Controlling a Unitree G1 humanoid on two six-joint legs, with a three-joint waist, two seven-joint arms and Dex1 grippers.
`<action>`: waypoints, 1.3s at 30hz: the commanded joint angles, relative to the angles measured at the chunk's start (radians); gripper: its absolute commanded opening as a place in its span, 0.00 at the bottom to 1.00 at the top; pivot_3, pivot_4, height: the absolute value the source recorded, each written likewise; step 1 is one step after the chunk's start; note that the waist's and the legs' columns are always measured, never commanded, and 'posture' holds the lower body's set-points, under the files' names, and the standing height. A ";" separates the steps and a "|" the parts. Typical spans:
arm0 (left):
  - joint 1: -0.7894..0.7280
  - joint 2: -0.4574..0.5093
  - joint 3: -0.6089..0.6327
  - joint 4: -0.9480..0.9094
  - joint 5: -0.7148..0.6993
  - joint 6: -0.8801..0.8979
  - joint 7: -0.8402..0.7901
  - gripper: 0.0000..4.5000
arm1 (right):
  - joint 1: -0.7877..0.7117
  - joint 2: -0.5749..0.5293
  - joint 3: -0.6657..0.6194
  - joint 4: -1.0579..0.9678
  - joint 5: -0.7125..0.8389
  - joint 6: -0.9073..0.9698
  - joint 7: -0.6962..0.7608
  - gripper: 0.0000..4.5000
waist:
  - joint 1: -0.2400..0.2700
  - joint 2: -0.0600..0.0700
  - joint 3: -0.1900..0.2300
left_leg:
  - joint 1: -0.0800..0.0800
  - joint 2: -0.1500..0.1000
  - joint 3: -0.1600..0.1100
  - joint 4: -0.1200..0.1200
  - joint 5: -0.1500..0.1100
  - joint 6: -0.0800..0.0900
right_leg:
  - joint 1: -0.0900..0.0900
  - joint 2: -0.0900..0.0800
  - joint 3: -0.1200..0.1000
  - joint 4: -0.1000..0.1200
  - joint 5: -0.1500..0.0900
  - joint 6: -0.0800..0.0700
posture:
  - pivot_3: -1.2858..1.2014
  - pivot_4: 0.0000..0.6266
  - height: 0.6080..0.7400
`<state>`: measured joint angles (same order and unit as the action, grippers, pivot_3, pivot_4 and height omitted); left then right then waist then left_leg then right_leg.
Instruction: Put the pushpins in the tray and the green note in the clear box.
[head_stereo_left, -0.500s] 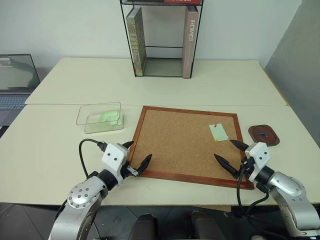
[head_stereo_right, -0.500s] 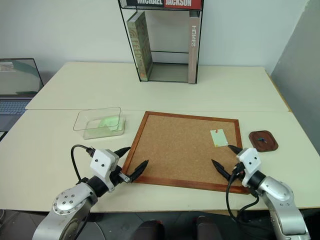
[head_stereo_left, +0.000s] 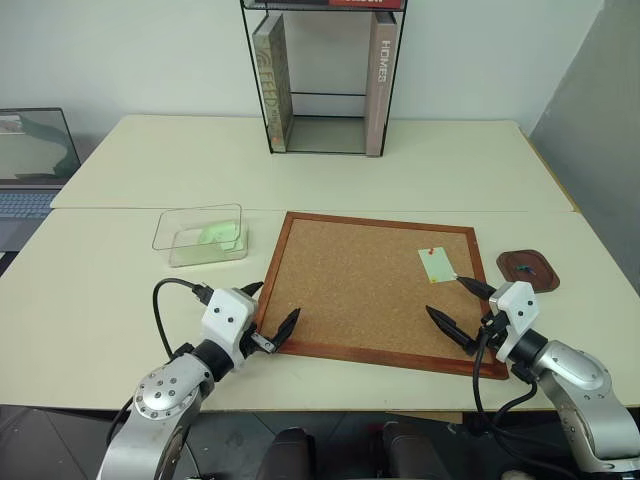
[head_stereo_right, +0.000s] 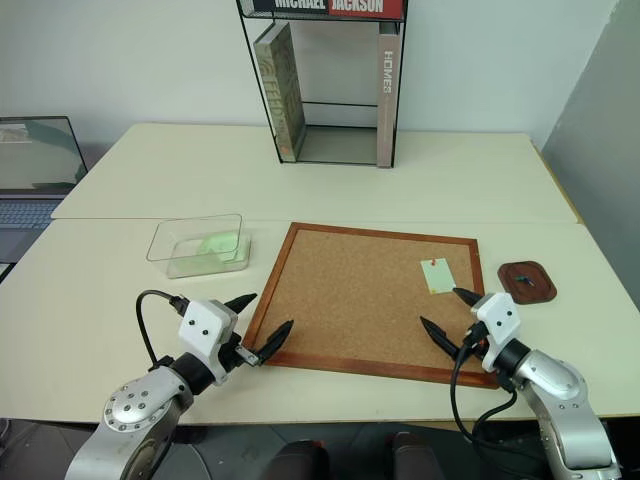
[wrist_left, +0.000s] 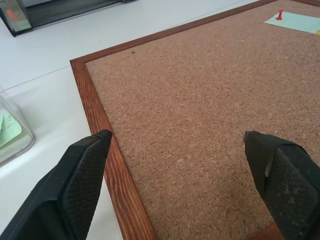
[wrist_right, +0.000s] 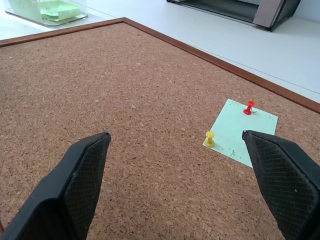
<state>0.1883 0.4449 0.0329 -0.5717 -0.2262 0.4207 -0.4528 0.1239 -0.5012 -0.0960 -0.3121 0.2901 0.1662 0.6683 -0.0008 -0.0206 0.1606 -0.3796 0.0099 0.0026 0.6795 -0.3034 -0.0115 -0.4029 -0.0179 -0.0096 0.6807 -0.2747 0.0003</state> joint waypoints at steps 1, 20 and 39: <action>-0.052 0.014 -0.015 -0.025 -0.039 0.036 -0.035 0.99 | -0.007 -0.011 -0.009 -0.062 0.014 0.010 -0.004 1.00 | 0.000 0.000 0.000 | 0.000 0.000 0.000 0.000 0.000 0.000 | 0.000 0.000 0.000 0.000 0.000 0.000 | 0.52 0.24 1.00; -0.325 0.027 -0.196 0.126 -0.052 0.049 -0.189 0.55 | 0.086 -0.015 -0.066 -0.195 0.046 0.068 -0.046 1.00 | 0.000 0.000 0.000 | 0.000 0.000 0.000 0.000 0.001 -0.001 | 0.000 0.001 0.000 0.000 -0.002 0.003 | 0.52 0.24 1.00; -0.471 -0.236 -0.382 0.704 0.138 -0.273 -0.177 0.03 | -0.059 0.032 -0.012 0.011 0.025 0.023 -0.049 1.00 | 0.001 0.001 -0.001 | 0.000 -0.002 0.000 0.001 0.001 0.001 | 0.000 0.000 0.001 0.000 0.002 0.001 | 0.52 0.24 1.00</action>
<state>-0.2925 0.2151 -0.3288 0.0780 -0.1123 0.1714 -0.6226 0.0940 -0.4713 -0.0954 -0.2956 0.2960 0.1837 0.6260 0.0002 -0.0197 0.1597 -0.3792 0.0081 0.0027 0.6800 -0.3020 -0.0108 -0.4017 -0.0177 -0.0091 0.6805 -0.2728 0.0012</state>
